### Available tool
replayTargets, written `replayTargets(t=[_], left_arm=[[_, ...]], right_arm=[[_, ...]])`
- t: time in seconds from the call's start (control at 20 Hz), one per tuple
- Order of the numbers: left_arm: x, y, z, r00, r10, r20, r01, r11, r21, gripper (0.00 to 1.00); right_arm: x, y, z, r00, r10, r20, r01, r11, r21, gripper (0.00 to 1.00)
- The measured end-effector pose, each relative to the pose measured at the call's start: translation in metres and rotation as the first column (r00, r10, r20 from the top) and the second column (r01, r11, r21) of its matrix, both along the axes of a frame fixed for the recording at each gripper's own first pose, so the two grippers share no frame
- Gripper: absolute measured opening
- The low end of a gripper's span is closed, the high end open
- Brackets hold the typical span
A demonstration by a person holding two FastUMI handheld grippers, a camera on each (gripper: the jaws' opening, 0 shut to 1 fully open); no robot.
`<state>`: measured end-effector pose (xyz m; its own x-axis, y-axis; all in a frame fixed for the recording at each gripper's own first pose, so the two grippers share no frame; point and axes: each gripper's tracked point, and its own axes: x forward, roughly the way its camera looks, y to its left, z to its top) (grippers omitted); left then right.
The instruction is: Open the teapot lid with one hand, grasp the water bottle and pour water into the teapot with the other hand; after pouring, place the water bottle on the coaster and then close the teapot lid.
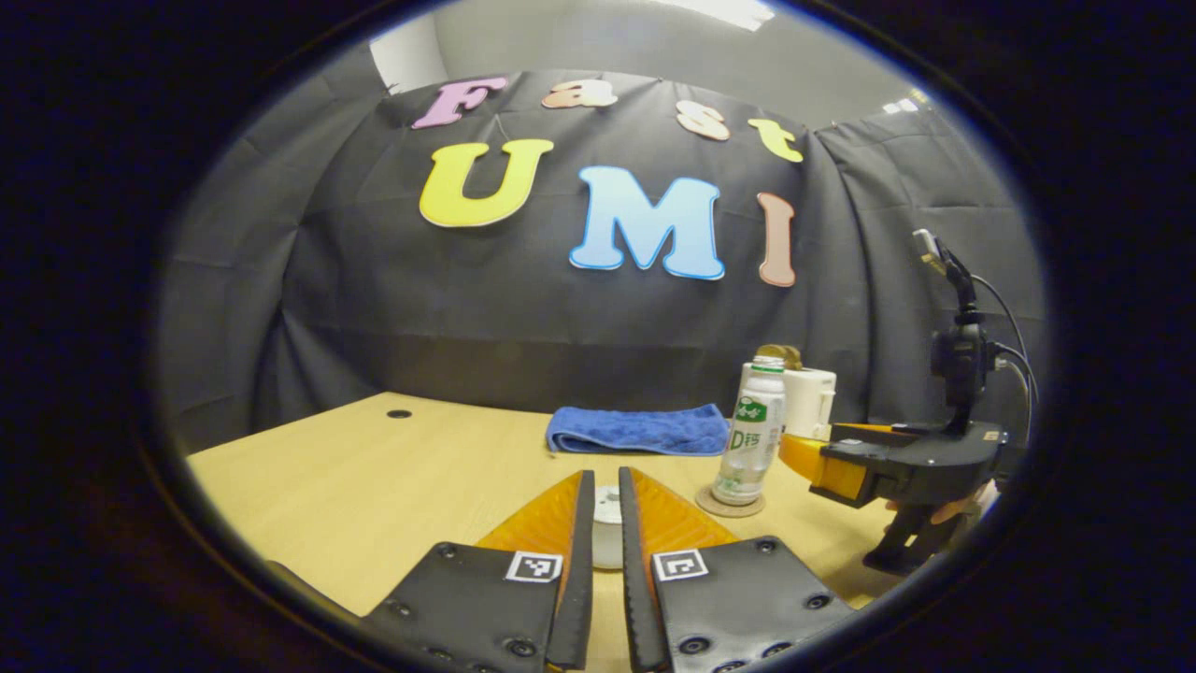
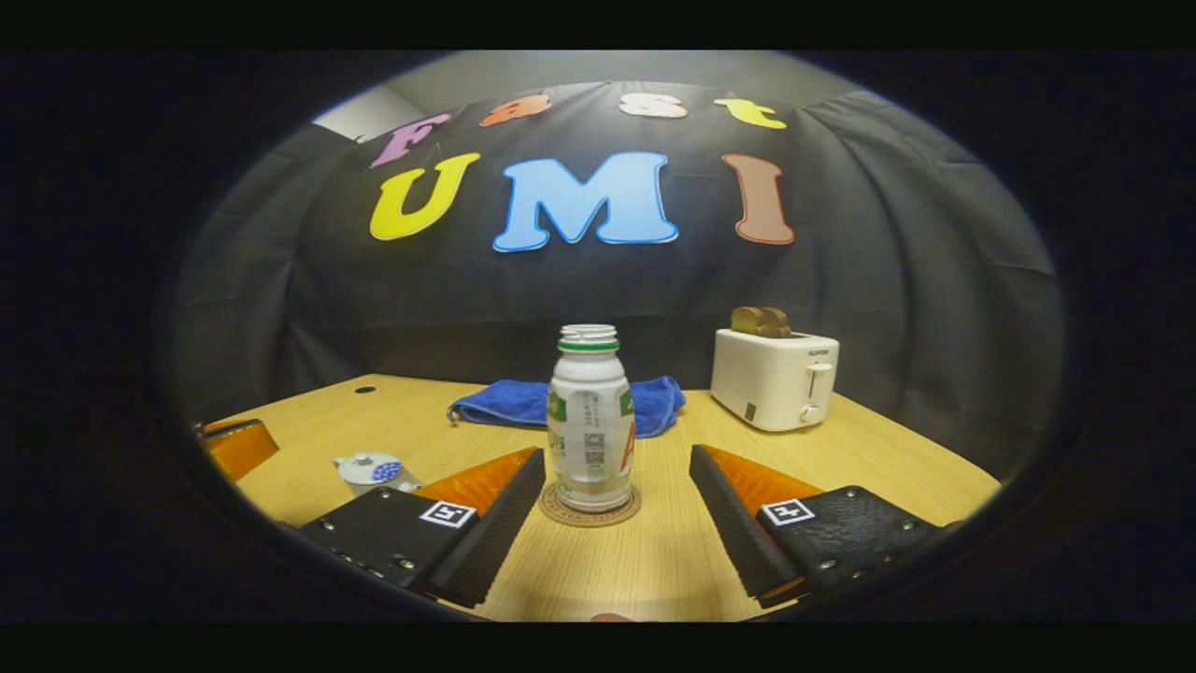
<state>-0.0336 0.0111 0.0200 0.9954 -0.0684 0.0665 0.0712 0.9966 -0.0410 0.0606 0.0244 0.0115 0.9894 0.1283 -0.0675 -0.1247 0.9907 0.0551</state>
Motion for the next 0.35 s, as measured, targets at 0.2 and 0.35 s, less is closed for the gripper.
replayTargets(t=[0.2, 0.35], left_arm=[[-0.028, -0.035, -0.010, 0.999, -0.033, 0.039, 0.031, 0.999, 0.037, 0.29], [-0.036, -0.044, -0.018, 0.998, -0.034, 0.052, 0.031, 0.998, 0.054, 0.29]], right_arm=[[-0.054, 0.000, -0.004, 0.999, -0.026, 0.042, 0.026, 1.000, 0.009, 0.95], [-0.074, 0.002, -0.008, 0.996, -0.045, 0.080, 0.044, 0.999, 0.006, 0.96]])
